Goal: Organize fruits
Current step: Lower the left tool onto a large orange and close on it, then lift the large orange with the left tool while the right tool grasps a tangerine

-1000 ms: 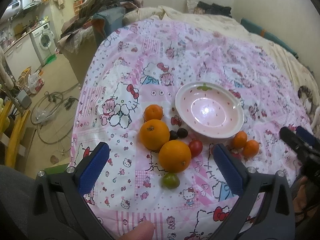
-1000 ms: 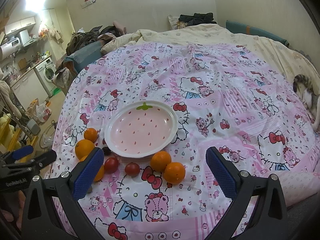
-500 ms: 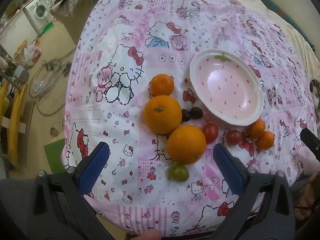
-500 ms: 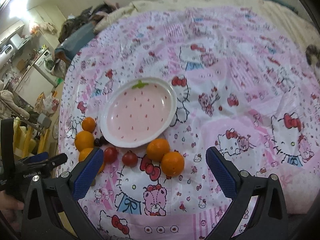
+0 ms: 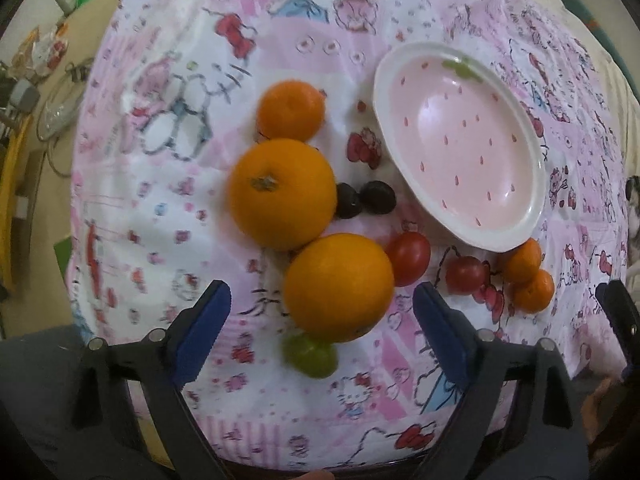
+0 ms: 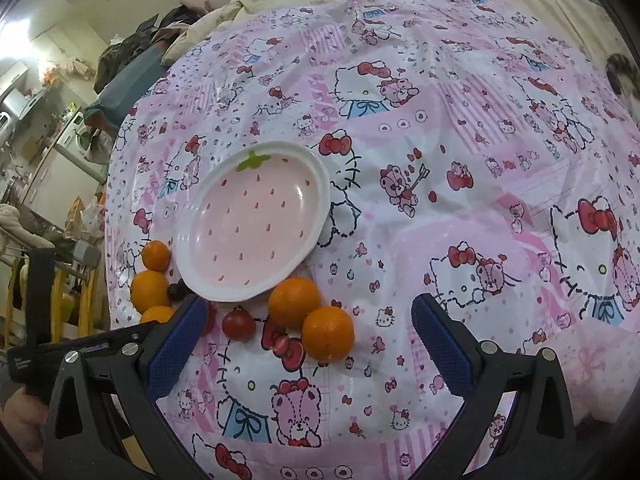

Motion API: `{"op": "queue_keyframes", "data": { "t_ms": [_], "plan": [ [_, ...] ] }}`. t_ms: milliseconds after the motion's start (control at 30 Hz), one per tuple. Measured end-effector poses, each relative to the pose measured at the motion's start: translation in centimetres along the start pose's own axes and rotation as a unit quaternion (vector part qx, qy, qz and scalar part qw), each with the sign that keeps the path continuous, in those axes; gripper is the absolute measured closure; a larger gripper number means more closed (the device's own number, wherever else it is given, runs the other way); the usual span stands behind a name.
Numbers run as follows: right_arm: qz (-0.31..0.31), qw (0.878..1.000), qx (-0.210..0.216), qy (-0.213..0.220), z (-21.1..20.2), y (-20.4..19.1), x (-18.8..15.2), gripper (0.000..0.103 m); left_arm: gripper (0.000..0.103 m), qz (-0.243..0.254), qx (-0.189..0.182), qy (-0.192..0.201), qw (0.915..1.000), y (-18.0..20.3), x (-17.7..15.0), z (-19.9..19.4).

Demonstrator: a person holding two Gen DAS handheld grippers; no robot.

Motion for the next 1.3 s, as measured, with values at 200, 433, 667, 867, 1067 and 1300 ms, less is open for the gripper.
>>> {"op": "queue_keyframes", "data": {
  "t_ms": [200, 433, 667, 867, 1067, 1300],
  "plan": [
    [0.008, 1.0, -0.006, 0.0, 0.3, 0.6, 0.0, 0.0, 0.028, 0.021, 0.021, -0.019, 0.9994, 1.8, 0.1, 2.2],
    [0.006, 1.0, -0.006, 0.0, 0.4, 0.5, 0.0, 0.0, 0.047, 0.036, 0.024, -0.01, 0.999, 2.6, 0.2, 2.8],
    [-0.008, 1.0, -0.01, 0.004, 0.4, 0.2, 0.2, 0.0, 0.049, 0.046, 0.015, 0.008, 0.9988, 1.9, 0.2, 0.9],
    [-0.008, 1.0, -0.015, 0.009, 0.2, 0.4, 0.0, 0.0, 0.049, 0.069, -0.007, 0.046, 0.9965, 2.3, 0.1, -3.4],
    [-0.002, 1.0, -0.013, 0.025, -0.6, 0.6, 0.4, 0.0, 0.049, 0.1, -0.023, 0.101, 0.9896, 1.8, 1.2, -7.6],
    [0.064, 0.998, -0.004, 0.0, -0.2, 3.0, 0.4, 0.002, 0.05, 0.113, -0.022, 0.144, 0.9829, 1.0, 3.5, -9.3]
  ]
}}
Point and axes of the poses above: each gripper's, at about its wrist camera, not at the fingertips, and z roughly the way its jaws point, y to its right, x to its top, the point moved 9 cm from there along z, roughly the way its jaws point, and after that the axes turned 3 degrees about y, right-handed, at the moved point
